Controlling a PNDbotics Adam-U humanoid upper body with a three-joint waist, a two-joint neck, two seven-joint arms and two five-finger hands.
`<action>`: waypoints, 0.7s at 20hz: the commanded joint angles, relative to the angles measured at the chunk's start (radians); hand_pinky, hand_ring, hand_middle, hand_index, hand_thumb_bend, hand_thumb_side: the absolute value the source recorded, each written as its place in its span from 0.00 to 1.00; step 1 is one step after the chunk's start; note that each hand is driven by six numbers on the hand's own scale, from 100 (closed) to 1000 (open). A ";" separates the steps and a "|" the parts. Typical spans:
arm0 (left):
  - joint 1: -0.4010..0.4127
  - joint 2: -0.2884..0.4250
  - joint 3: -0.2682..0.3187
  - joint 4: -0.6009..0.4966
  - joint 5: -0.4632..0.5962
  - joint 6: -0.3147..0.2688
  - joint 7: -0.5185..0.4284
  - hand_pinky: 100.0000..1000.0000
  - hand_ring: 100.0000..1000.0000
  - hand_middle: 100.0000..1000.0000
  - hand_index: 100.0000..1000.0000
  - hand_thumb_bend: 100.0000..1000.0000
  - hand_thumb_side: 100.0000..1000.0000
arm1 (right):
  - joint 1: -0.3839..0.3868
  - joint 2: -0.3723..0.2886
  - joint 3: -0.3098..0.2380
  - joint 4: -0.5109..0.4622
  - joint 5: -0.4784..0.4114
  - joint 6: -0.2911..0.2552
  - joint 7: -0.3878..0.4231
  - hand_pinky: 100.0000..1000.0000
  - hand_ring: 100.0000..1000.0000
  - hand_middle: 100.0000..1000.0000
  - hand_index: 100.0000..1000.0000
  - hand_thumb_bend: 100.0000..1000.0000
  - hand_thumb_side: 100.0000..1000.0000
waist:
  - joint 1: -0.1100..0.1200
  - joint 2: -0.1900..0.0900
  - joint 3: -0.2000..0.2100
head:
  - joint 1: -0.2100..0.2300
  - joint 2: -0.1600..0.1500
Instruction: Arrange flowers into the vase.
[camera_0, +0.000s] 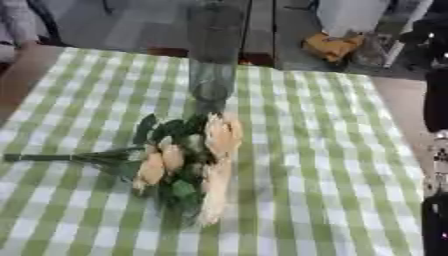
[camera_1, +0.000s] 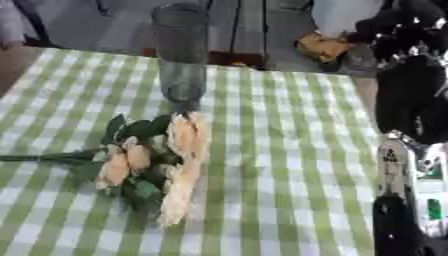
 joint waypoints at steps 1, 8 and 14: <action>-0.042 0.097 -0.014 -0.014 -0.081 0.050 -0.033 0.54 0.82 0.93 1.00 0.00 0.44 | -0.003 -0.012 0.004 -0.022 -0.005 0.003 0.000 0.59 0.63 0.57 0.77 0.00 1.00 | 0.010 -0.022 -0.003 | 0.005 0.017; -0.113 0.234 -0.079 -0.014 -0.259 0.228 -0.231 0.58 0.86 0.96 1.00 0.00 0.28 | 0.003 -0.012 0.013 -0.022 -0.007 0.009 0.004 0.59 0.63 0.57 0.77 0.00 1.00 | 0.022 -0.036 -0.013 | 0.017 0.014; -0.178 0.304 -0.147 -0.014 -0.358 0.324 -0.532 0.65 0.89 1.00 1.00 0.00 0.23 | 0.006 -0.012 0.019 -0.022 -0.010 0.012 0.007 0.59 0.63 0.57 0.77 0.00 1.00 | 0.024 -0.044 -0.026 | 0.030 -0.008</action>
